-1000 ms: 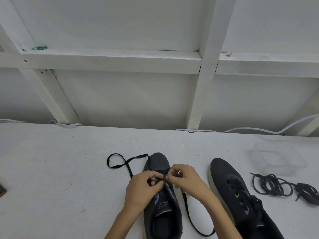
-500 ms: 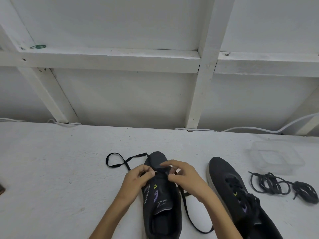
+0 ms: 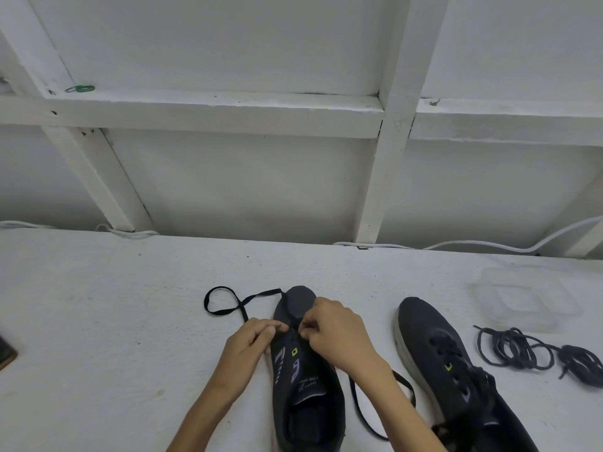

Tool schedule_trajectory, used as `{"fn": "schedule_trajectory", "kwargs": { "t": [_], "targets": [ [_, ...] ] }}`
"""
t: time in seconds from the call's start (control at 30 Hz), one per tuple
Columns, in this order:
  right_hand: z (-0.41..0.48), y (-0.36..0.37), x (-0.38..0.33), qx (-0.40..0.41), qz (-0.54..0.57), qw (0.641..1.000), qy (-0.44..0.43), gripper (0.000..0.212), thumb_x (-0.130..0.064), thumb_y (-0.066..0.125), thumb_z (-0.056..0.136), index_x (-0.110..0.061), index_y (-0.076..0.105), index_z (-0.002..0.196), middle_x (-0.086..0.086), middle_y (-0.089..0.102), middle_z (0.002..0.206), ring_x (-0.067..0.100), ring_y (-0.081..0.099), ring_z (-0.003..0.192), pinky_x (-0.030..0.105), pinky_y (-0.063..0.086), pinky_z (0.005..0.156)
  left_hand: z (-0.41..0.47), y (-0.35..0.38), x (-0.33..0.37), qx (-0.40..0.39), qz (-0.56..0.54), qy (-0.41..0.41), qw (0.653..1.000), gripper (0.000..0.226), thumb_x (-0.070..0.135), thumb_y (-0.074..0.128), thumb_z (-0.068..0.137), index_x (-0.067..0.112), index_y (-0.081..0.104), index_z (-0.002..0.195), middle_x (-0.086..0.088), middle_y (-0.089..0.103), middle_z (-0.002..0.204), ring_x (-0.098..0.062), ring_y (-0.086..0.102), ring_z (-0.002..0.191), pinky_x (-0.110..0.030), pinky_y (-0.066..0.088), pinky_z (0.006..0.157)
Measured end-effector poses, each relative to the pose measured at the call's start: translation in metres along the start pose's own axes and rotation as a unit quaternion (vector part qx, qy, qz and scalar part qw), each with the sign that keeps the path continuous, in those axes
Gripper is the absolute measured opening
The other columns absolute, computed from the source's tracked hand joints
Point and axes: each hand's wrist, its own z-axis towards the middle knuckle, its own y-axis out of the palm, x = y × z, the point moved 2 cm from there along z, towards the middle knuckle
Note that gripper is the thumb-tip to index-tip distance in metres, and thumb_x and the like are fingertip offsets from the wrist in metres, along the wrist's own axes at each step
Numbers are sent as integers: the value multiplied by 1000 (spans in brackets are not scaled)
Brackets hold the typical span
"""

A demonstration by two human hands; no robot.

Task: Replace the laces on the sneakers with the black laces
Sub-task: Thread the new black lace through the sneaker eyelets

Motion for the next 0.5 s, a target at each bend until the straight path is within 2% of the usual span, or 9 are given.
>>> {"fn": "schedule_trajectory", "kwargs": {
  "t": [0.1, 0.2, 0.27, 0.37, 0.5],
  "targets": [
    [2, 4, -1, 2, 23, 1000, 19, 18, -24, 58, 90, -25, 74, 99, -9, 58, 89, 19, 61, 97, 26, 39, 68, -3, -2, -1, -4, 14, 19, 1000, 22, 11, 58, 95, 25, 75, 100, 11, 68, 85, -5, 62, 72, -11, 45, 68],
    [1, 8, 2, 3, 62, 997, 37, 13, -26, 68, 84, -26, 76, 93, -14, 48, 69, 13, 60, 85, 20, 35, 59, -3, -1, 0, 11, 27, 6, 1000, 15, 11, 71, 86, 23, 75, 92, 10, 74, 81, -5, 68, 73, -12, 49, 69],
    [-1, 10, 6, 0, 100, 994, 48, 12, -29, 72, 81, -27, 77, 91, -15, 50, 66, 7, 55, 76, 17, 33, 57, -4, 1, 3, 24, 35, 7, 999, 11, 10, 75, 82, 21, 75, 85, 9, 75, 77, -6, 69, 71, -14, 52, 71],
    [-3, 14, 13, -3, 168, 984, 67, 12, -29, 76, 78, -27, 79, 90, -15, 53, 66, 2, 53, 69, 17, 38, 61, -2, 2, 6, 27, 61, 15, 998, 10, 12, 77, 81, 22, 75, 80, 13, 73, 75, -4, 69, 71, -14, 52, 71],
    [-5, 19, 18, 1, 215, 974, 77, 12, -27, 79, 76, -27, 79, 88, -15, 55, 69, -1, 54, 71, 23, 44, 71, 0, 1, 11, 25, 95, 16, 995, 12, 13, 77, 80, 25, 75, 77, 16, 72, 74, -2, 67, 74, -10, 49, 69]
  ]
}}
